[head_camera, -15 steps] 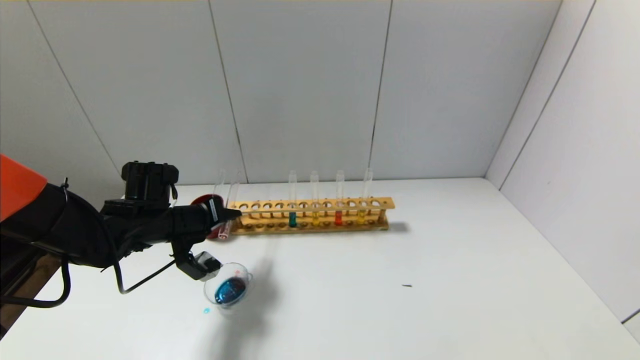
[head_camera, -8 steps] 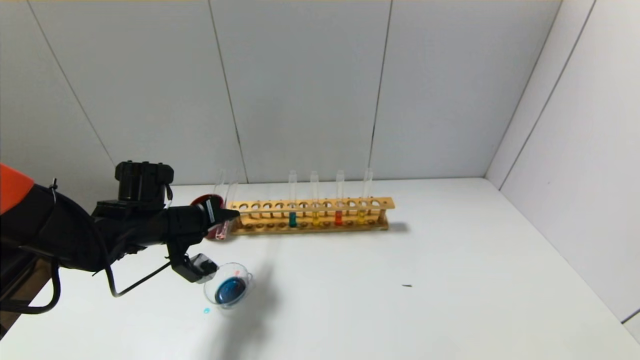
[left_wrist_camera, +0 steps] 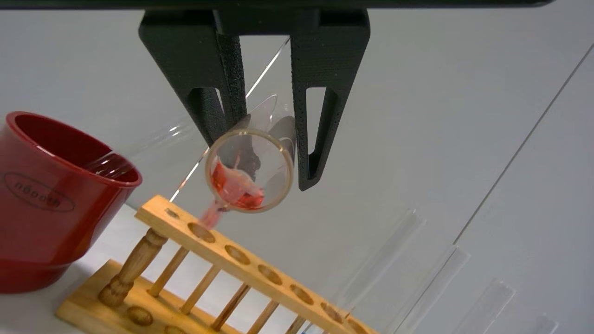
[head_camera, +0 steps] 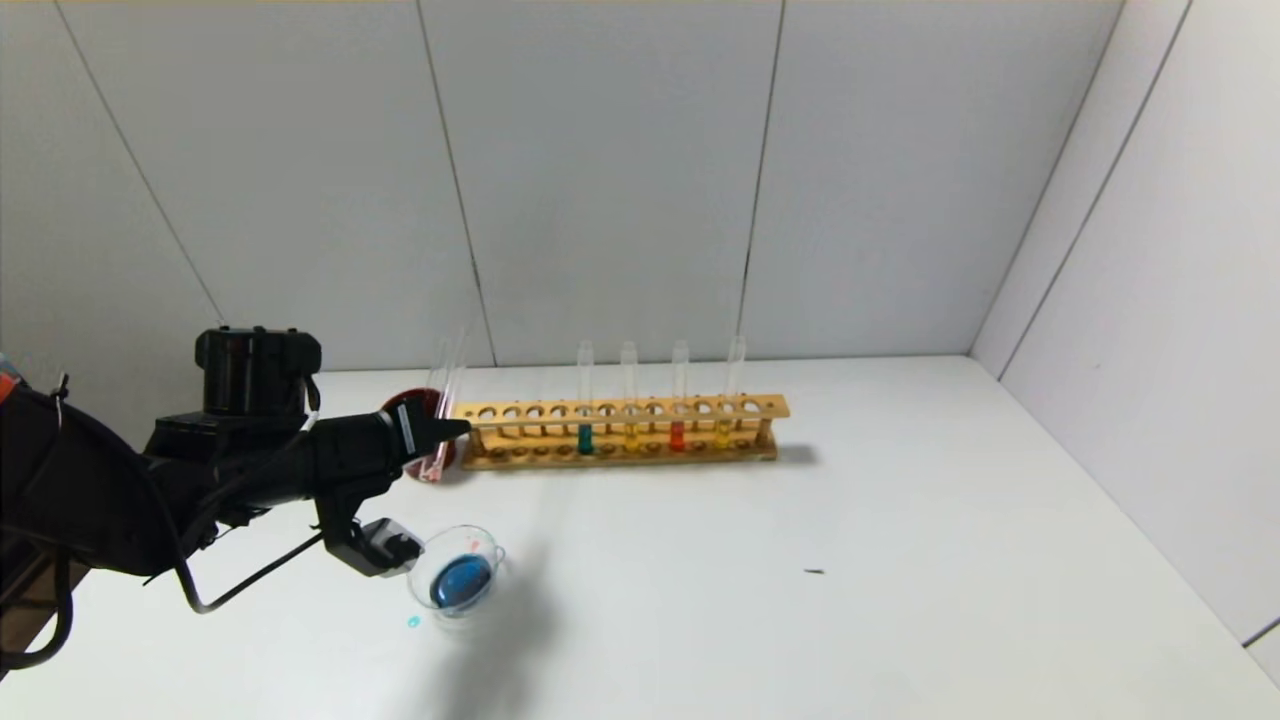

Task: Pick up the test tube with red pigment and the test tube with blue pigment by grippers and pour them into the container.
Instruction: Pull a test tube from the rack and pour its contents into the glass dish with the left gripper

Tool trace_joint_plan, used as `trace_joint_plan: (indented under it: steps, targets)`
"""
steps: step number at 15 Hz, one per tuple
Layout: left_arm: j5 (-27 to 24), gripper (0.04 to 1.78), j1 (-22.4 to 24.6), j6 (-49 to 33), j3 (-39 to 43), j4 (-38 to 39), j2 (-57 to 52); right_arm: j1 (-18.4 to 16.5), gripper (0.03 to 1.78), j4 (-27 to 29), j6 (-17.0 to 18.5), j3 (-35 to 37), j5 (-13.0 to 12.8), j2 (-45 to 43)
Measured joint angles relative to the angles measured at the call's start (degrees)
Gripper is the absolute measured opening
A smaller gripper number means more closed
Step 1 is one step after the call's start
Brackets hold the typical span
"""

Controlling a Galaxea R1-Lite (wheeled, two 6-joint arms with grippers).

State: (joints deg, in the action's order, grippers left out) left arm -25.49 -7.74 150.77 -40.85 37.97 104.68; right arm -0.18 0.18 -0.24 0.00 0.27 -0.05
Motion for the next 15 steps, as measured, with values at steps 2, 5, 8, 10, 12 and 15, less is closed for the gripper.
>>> trace_joint_plan:
  steps: [2,5,8,10,12,15]
  targets:
    - [0.0,0.33,0.0,0.1,0.4,0.1,-0.3,0.0,1.75,0.0,0.0,0.0,0.0,0.0]
    - [0.0,0.33,-0.1,0.9,0.9,0.1,-0.6,0.0,1.75,0.0,0.0,0.0,0.0,0.0]
    - [0.1,0.33,-0.5,1.3,2.1,0.1,-1.2,0.0,1.75,0.0,0.0,0.0,0.0,0.0]
    - [0.0,0.33,-1.2,1.4,2.5,0.9,-1.6,0.0,1.75,0.0,0.0,0.0,0.0,0.0]
    - [0.1,0.33,-1.5,2.0,2.6,2.5,-1.8,0.0,1.75,0.0,0.0,0.0,0.0,0.0]
    - [0.0,0.33,-1.6,2.3,2.7,2.8,-1.9,0.0,1.75,0.0,0.0,0.0,0.0,0.0]
